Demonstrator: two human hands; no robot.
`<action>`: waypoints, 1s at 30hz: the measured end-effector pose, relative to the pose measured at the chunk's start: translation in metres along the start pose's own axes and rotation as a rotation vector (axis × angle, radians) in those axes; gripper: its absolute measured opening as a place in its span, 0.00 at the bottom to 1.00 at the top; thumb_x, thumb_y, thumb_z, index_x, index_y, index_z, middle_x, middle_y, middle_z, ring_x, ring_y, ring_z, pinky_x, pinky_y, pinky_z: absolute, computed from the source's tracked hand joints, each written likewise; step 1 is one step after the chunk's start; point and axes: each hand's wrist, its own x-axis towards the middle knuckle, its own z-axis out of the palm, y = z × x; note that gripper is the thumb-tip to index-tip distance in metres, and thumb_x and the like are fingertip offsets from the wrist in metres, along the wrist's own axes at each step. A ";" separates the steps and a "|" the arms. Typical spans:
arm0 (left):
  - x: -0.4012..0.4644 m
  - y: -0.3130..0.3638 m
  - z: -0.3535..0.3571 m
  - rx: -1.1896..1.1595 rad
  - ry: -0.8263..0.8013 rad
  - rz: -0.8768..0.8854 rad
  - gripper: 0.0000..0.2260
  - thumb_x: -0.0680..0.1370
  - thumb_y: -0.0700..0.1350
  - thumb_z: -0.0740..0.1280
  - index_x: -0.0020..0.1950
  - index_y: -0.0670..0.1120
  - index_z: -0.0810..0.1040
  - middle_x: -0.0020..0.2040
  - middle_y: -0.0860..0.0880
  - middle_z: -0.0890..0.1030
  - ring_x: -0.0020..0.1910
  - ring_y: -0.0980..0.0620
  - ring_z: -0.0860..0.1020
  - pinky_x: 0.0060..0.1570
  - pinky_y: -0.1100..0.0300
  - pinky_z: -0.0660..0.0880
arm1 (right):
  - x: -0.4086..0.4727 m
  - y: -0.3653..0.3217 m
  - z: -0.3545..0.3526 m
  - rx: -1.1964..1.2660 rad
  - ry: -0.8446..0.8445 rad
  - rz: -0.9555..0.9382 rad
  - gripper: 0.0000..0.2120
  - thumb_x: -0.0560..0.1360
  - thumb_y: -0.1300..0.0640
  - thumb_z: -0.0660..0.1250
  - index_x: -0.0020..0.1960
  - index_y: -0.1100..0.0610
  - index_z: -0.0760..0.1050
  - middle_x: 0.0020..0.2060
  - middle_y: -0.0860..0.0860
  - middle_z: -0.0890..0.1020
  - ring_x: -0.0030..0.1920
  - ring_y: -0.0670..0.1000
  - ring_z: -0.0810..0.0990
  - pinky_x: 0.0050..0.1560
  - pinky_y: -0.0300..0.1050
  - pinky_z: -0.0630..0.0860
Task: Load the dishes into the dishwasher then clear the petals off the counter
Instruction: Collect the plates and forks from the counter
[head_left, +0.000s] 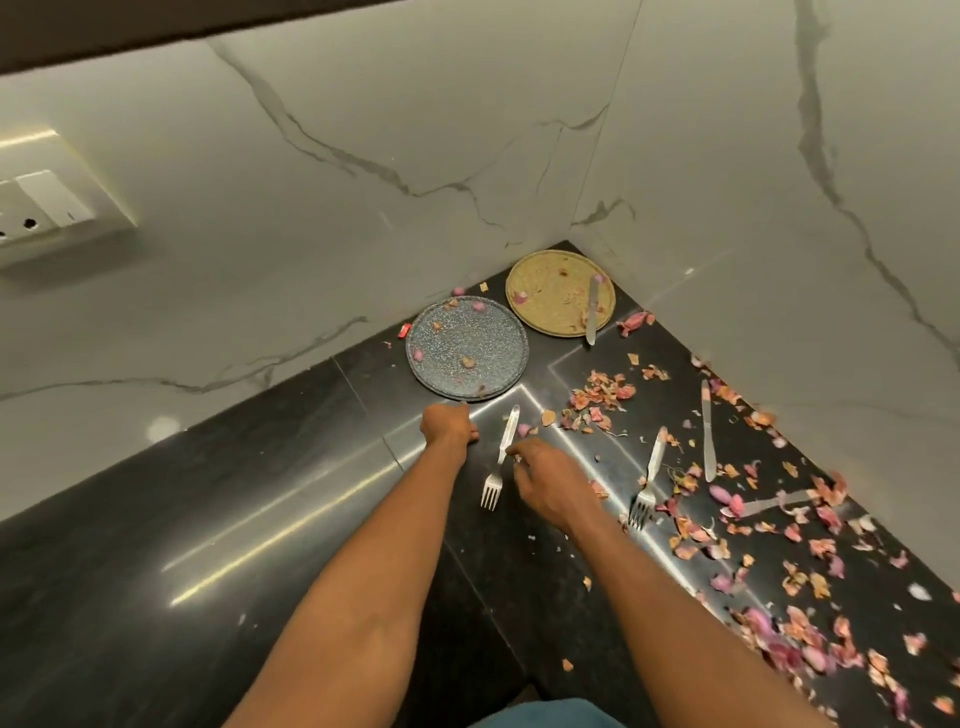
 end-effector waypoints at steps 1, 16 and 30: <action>0.001 0.004 0.004 0.010 0.027 -0.004 0.10 0.78 0.44 0.71 0.45 0.37 0.80 0.36 0.41 0.83 0.27 0.45 0.82 0.32 0.50 0.83 | 0.002 0.001 0.001 0.006 0.018 0.003 0.14 0.81 0.58 0.60 0.63 0.53 0.79 0.62 0.53 0.80 0.58 0.59 0.80 0.57 0.52 0.77; 0.041 0.038 0.017 -0.065 0.099 -0.205 0.10 0.76 0.44 0.72 0.46 0.36 0.79 0.40 0.38 0.83 0.30 0.40 0.83 0.32 0.38 0.82 | -0.001 0.017 0.012 0.178 0.111 0.135 0.16 0.80 0.61 0.63 0.66 0.51 0.77 0.63 0.51 0.80 0.62 0.52 0.78 0.63 0.50 0.76; 0.006 0.051 0.007 -0.068 0.095 -0.151 0.24 0.80 0.48 0.67 0.73 0.38 0.69 0.70 0.41 0.74 0.66 0.42 0.76 0.62 0.51 0.74 | -0.017 0.042 0.001 0.133 0.129 0.200 0.18 0.81 0.58 0.61 0.70 0.50 0.76 0.66 0.51 0.79 0.61 0.53 0.80 0.62 0.51 0.77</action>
